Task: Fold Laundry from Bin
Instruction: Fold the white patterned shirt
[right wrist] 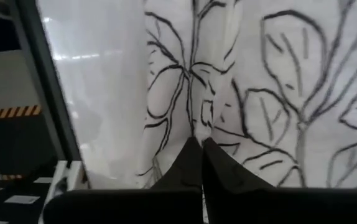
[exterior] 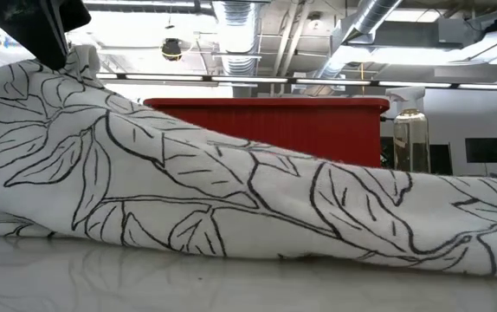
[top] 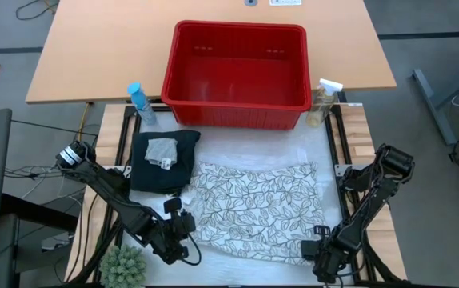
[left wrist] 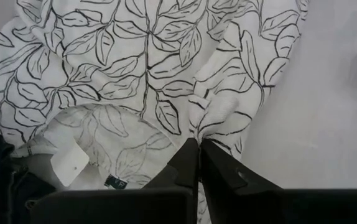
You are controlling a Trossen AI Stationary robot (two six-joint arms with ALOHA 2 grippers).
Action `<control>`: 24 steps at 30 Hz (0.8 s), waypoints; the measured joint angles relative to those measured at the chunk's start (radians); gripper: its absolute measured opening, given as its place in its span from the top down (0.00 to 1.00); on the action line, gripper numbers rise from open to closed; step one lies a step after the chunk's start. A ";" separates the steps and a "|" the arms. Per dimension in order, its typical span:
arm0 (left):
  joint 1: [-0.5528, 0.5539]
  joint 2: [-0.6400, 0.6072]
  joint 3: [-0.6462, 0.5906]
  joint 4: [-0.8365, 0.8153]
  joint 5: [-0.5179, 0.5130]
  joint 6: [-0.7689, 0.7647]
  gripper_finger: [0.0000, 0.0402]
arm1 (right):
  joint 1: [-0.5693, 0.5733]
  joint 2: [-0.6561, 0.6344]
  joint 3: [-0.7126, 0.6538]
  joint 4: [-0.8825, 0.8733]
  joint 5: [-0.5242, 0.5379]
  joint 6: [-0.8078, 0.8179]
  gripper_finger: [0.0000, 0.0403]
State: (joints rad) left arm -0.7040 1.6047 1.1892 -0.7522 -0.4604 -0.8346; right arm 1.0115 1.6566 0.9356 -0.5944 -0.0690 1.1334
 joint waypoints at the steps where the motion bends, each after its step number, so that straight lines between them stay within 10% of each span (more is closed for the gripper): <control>1: 0.000 0.000 0.000 0.000 -0.001 0.000 1.00 | 0.000 0.000 0.000 0.006 -0.004 0.006 0.95; 12: 0.000 0.000 0.000 0.000 0.024 -0.070 1.00 | -0.033 0.000 0.091 -0.059 -0.033 0.079 0.95; 24: 0.000 -0.054 0.000 -0.034 0.015 -0.145 1.00 | -0.039 -0.001 0.267 -0.516 0.015 0.252 0.95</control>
State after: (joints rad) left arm -0.7040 1.5511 1.1896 -0.7861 -0.4458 -0.9801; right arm 0.9722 1.6558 1.2026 -1.1104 -0.0535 1.3857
